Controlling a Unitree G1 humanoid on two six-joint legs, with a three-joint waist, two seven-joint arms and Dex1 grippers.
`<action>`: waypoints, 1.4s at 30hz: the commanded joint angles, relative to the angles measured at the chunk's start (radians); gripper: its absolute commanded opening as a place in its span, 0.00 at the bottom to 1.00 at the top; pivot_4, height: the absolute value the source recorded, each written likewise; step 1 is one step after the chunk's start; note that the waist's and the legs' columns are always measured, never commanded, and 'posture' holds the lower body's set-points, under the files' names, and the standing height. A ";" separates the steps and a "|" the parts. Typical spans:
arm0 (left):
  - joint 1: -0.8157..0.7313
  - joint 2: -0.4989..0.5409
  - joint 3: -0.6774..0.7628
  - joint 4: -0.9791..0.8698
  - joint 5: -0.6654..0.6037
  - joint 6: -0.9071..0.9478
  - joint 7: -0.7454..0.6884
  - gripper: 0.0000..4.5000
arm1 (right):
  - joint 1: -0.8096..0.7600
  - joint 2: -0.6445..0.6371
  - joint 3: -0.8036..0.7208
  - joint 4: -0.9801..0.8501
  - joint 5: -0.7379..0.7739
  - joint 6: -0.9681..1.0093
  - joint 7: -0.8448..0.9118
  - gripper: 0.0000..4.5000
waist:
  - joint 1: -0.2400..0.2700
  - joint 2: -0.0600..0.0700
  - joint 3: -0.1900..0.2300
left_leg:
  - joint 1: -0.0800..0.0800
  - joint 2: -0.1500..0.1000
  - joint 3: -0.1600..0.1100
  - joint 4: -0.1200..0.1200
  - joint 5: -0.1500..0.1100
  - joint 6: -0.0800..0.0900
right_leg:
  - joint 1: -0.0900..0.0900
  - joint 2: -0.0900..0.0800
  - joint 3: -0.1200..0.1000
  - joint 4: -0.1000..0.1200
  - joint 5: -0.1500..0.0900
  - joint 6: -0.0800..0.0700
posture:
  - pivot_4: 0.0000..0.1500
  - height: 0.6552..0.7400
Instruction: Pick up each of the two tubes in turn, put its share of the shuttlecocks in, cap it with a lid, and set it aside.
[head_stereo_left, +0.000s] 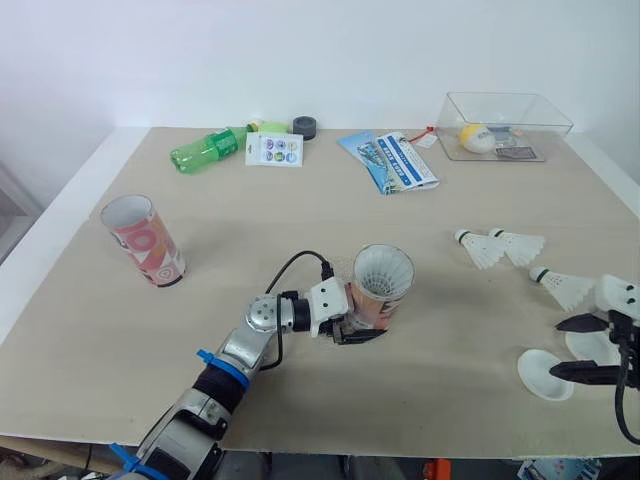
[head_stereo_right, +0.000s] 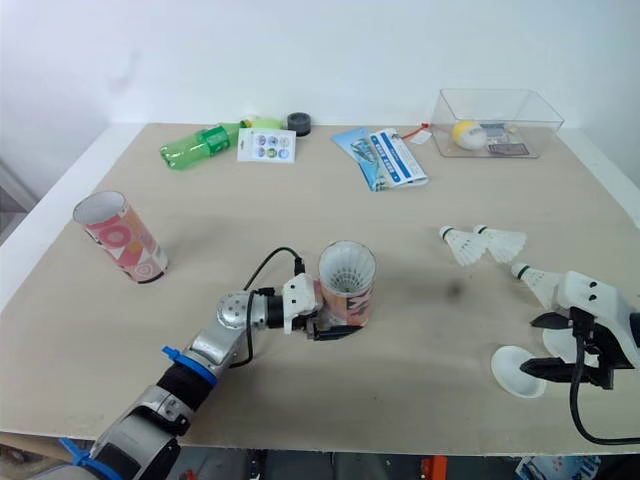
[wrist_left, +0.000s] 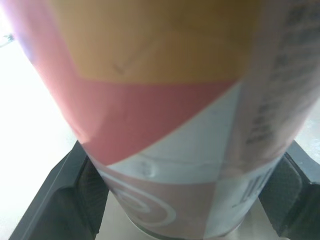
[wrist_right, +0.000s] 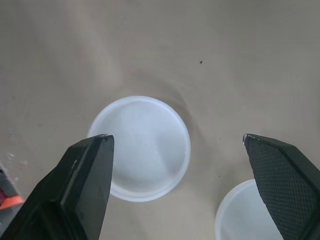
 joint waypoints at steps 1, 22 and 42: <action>0.024 0.011 -0.015 -0.030 -0.010 0.043 -0.018 0.82 | -0.028 -0.006 0.027 0.029 -0.009 -0.038 0.028 0.98 | 0.000 0.000 0.000 | 0.000 0.000 0.000 0.000 0.000 0.000 | 0.000 0.000 0.000 0.000 0.000 0.000 | 1.00 1.00; 0.029 0.026 -0.016 -0.054 0.001 0.063 0.007 0.82 | -0.177 0.045 0.236 0.099 -0.094 -0.124 0.028 0.00 | 0.000 0.003 -0.002 | 0.001 0.000 0.000 0.000 0.000 0.000 | 0.001 0.000 0.000 0.000 0.000 0.000 | 1.00 1.00; -0.022 0.037 -0.024 0.032 -0.014 0.107 -0.080 0.82 | -0.616 0.078 0.200 -0.183 0.144 0.019 0.058 0.00 | -0.008 0.004 -0.002 | 0.009 0.000 0.001 0.000 0.000 0.000 | 0.008 -0.001 0.001 0.000 0.000 -0.001 | 1.00 1.00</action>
